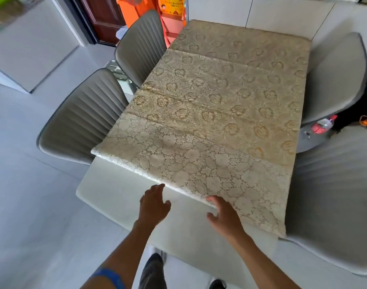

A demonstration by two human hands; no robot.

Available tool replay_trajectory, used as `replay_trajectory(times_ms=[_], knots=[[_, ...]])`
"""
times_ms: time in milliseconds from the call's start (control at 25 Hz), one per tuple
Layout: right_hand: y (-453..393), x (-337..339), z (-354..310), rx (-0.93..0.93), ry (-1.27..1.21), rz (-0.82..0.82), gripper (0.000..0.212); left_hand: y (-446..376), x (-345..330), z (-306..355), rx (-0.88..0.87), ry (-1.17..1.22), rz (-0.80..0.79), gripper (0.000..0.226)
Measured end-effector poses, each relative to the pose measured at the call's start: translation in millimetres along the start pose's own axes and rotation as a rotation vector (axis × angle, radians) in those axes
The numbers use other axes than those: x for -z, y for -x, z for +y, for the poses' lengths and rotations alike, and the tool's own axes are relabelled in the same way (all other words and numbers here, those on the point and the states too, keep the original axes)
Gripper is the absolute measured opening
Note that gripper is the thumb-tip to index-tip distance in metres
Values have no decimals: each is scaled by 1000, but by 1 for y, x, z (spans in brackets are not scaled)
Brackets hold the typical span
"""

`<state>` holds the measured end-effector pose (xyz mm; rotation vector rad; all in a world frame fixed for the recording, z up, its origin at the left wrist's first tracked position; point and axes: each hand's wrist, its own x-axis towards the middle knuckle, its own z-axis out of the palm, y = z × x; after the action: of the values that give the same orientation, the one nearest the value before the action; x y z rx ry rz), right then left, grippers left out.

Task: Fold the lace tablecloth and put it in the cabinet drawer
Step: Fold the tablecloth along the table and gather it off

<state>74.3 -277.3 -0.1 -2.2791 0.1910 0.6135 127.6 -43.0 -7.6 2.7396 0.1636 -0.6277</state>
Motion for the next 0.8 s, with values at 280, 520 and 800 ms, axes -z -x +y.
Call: replay_trajectory(times_ms=[280, 520, 800], knots=[[-33, -75, -29, -214, 511, 144, 58, -81, 16, -80, -391, -472, 5, 73], [-64, -93, -33, -167, 948, 408, 24, -145, 23, -115, -699, -616, 349, 53], [-12, -105, -44, -278, 919, 404, 17, -95, 31, -129, -856, -669, 223, 27]])
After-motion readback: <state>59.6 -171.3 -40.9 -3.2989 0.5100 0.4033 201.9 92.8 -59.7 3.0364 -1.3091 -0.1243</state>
